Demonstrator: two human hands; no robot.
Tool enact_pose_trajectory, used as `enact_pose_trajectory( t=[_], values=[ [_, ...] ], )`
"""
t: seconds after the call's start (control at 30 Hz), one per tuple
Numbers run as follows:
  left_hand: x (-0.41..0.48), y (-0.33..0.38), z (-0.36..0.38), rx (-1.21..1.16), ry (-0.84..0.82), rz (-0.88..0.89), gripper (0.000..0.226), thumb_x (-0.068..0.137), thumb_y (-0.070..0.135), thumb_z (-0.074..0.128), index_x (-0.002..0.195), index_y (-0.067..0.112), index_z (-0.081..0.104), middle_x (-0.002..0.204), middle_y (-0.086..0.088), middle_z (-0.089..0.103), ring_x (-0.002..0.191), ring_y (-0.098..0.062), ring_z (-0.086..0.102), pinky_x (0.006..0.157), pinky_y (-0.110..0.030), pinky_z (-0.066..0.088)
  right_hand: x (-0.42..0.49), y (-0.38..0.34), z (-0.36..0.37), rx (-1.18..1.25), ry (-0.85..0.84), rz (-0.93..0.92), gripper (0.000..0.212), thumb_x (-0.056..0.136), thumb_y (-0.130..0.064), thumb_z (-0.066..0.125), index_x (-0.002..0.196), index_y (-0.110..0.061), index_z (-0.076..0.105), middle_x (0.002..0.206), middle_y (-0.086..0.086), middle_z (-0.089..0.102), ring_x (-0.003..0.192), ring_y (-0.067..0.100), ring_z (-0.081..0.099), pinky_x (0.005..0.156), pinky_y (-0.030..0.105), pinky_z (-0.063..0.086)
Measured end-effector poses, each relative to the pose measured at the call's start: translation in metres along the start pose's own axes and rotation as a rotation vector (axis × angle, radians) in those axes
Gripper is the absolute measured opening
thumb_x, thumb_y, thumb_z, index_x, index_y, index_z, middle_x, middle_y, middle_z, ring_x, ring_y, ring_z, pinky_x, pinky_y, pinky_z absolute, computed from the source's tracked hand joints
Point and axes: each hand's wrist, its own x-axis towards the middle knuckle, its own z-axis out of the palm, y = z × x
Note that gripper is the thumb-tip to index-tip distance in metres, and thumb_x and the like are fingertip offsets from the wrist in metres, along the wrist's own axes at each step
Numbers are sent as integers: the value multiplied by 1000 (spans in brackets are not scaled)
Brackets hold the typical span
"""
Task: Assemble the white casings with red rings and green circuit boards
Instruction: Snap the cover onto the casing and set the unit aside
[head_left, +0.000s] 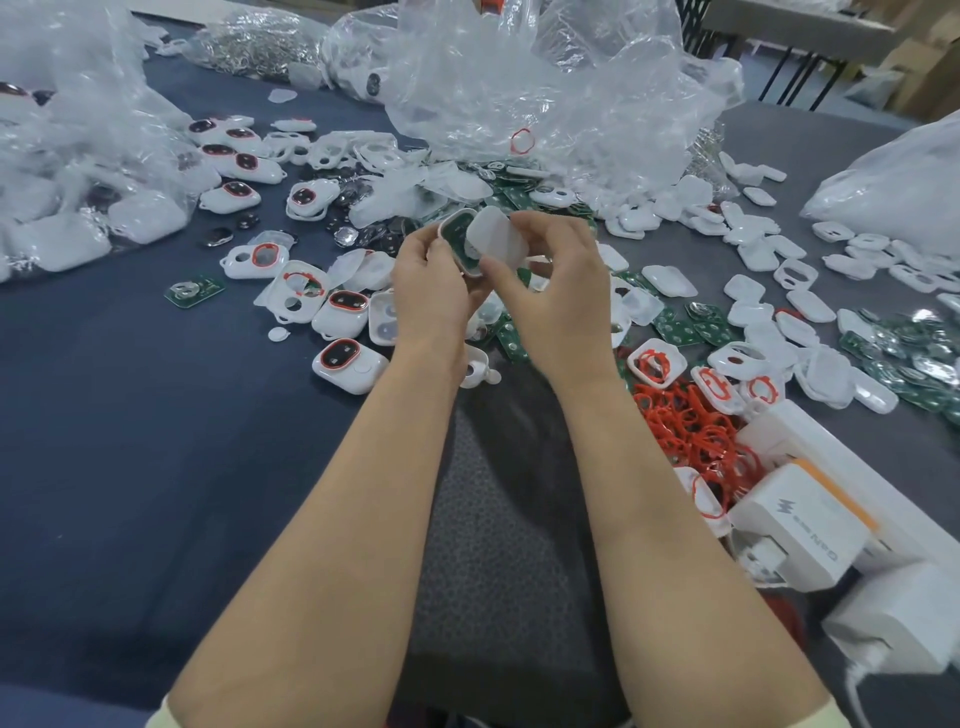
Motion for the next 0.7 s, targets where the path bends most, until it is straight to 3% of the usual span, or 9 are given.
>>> enact_pose_trajectory(
  t=[0.07, 0.13, 0.2, 0.27, 0.37, 0.5, 0.7],
  values=[
    [0, -2, 1, 32, 4, 3, 17, 102, 8, 38, 109, 16, 51, 112, -14, 62, 89, -20, 62, 61, -23, 55, -2, -1, 3, -30, 8, -10, 40, 80, -17, 74, 115, -4, 61, 111, 9, 56, 99, 16, 55, 90, 24, 45],
    [1, -4, 2, 50, 11, 8, 18, 102, 9, 37, 112, 15, 51, 115, -15, 61, 96, -22, 60, 77, -33, 58, -3, -3, 7, -49, 8, 1, 40, 81, -18, 74, 115, -3, 62, 112, 10, 56, 103, 19, 55, 91, 24, 43],
    [1, -5, 5, 55, 17, 24, 19, 102, 9, 35, 102, 16, 53, 104, -10, 62, 93, -21, 59, 90, -44, 54, -3, -3, 10, -70, 11, 21, 40, 82, -21, 73, 116, -3, 62, 113, 10, 56, 105, 22, 55, 92, 28, 43],
    [-1, -6, 7, 71, 24, 36, 25, 102, 9, 35, 90, 21, 53, 91, -5, 60, 88, -21, 57, 92, -49, 52, -3, -3, 11, -87, 24, 40, 41, 82, -22, 72, 117, -4, 61, 114, 10, 56, 107, 24, 53, 93, 29, 42],
    [-2, -8, 9, 103, 26, 54, 28, 102, 10, 35, 86, 24, 52, 92, -5, 60, 93, -23, 57, 96, -52, 50, -2, -1, 11, -94, 48, 52, 41, 83, -22, 72, 117, -3, 61, 114, 10, 56, 107, 24, 53, 90, 23, 40],
    [-4, -12, 8, 202, 18, 112, 27, 100, 8, 35, 88, 25, 53, 104, -8, 61, 99, -22, 58, 99, -49, 48, -2, -2, 12, -89, 51, 64, 40, 83, -23, 71, 117, -3, 61, 114, 10, 56, 104, 23, 54, 86, 20, 39],
    [-2, -16, 4, 289, 8, 213, 16, 101, 14, 40, 102, 19, 55, 104, -7, 61, 93, -19, 58, 98, -45, 49, -2, -3, 15, -72, 74, 76, 36, 84, -24, 70, 111, -2, 62, 109, 9, 56, 101, 21, 54, 81, 15, 36]
  ],
)
